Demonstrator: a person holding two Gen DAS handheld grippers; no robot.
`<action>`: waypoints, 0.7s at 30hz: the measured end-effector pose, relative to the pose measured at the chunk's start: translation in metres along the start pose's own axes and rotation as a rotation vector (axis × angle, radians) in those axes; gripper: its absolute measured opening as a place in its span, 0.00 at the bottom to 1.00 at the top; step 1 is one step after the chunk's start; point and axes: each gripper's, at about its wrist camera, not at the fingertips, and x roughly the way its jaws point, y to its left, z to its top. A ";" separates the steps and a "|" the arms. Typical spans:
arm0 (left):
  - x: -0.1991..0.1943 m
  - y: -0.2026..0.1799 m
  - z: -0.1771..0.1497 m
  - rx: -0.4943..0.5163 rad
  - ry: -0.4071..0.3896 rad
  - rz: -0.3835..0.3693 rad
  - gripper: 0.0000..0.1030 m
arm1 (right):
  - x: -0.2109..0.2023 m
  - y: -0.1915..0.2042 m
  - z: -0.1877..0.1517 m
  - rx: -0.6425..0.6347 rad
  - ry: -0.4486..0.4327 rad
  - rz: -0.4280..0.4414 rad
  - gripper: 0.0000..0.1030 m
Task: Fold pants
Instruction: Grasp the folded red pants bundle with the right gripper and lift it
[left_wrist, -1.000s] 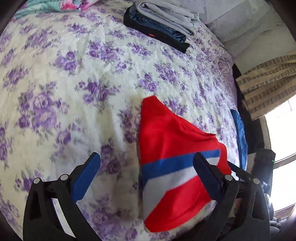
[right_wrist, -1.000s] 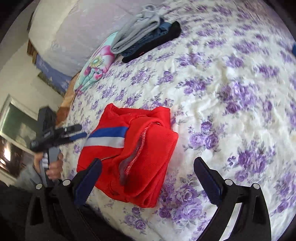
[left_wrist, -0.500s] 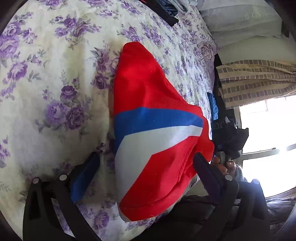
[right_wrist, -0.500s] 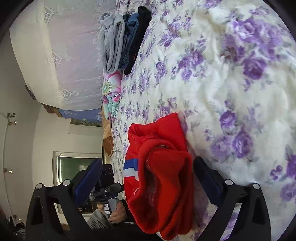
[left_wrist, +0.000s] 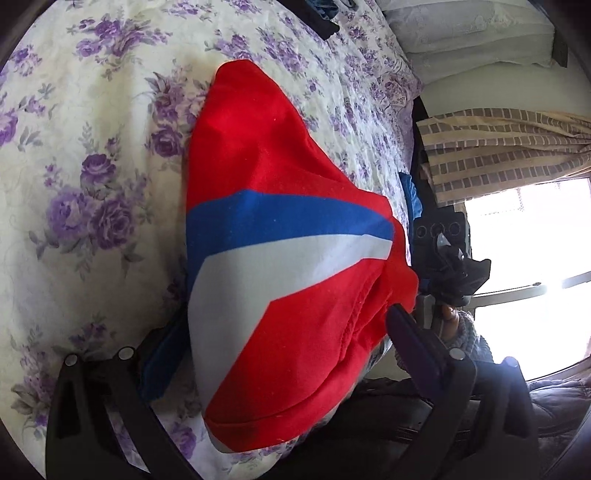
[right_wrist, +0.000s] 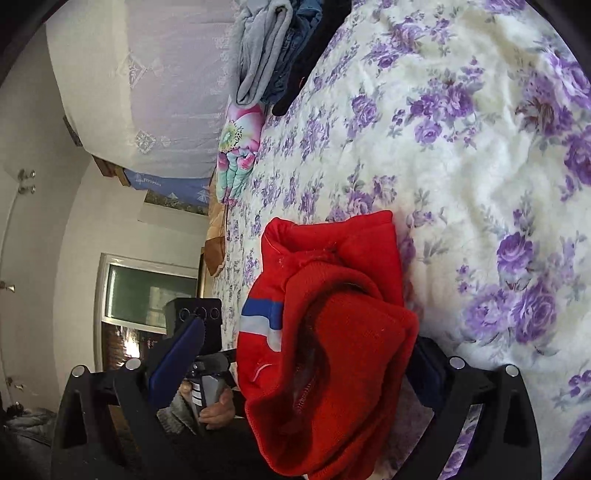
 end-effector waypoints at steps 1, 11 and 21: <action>-0.001 0.002 0.000 -0.009 -0.006 -0.006 0.95 | 0.001 0.002 -0.002 -0.010 -0.007 -0.016 0.96; -0.002 0.002 0.000 -0.006 0.006 -0.001 0.95 | -0.013 -0.013 -0.003 0.051 -0.095 0.082 0.96; 0.011 -0.024 -0.002 0.107 0.052 0.174 0.95 | -0.015 -0.015 -0.002 0.042 -0.100 0.095 0.96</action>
